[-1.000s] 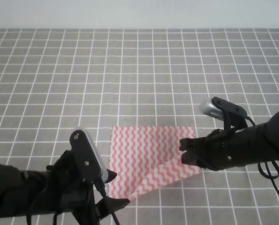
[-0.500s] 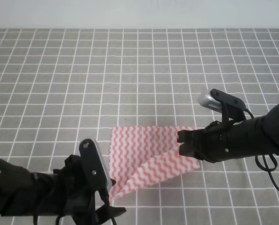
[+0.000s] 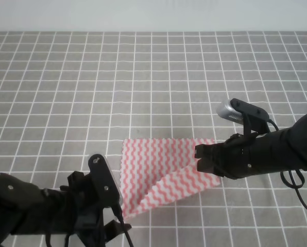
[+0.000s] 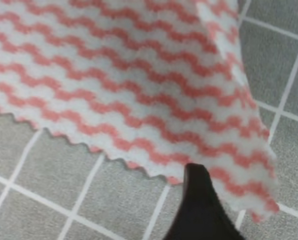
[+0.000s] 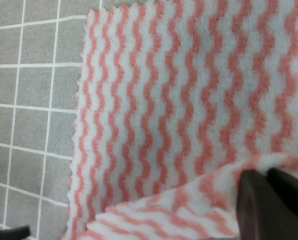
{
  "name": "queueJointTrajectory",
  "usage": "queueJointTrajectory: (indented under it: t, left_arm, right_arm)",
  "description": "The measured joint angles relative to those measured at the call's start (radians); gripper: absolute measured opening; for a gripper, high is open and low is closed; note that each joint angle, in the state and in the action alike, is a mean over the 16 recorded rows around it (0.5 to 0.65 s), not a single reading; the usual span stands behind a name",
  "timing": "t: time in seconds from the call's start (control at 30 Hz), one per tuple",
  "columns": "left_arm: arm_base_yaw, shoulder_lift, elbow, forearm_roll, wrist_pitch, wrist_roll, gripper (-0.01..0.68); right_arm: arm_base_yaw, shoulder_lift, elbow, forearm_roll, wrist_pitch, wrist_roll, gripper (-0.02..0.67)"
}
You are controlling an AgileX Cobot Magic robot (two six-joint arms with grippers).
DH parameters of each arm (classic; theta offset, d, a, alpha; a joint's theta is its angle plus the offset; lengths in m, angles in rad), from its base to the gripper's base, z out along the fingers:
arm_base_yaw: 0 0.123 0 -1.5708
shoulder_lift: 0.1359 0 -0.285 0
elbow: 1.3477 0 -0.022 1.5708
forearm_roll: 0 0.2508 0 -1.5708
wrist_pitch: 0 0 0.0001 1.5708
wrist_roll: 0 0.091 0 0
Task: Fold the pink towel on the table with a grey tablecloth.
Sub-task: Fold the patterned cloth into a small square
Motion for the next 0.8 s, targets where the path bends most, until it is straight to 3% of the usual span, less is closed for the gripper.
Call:
queueJointTrajectory:
  t: [0.8]
  left_arm:
    - [0.000, 0.065, -0.002, -0.098, -0.076, 0.127, 0.326]
  right_arm:
    - [0.000, -0.003, 0.000, 0.002, 0.002, -0.011, -0.015]
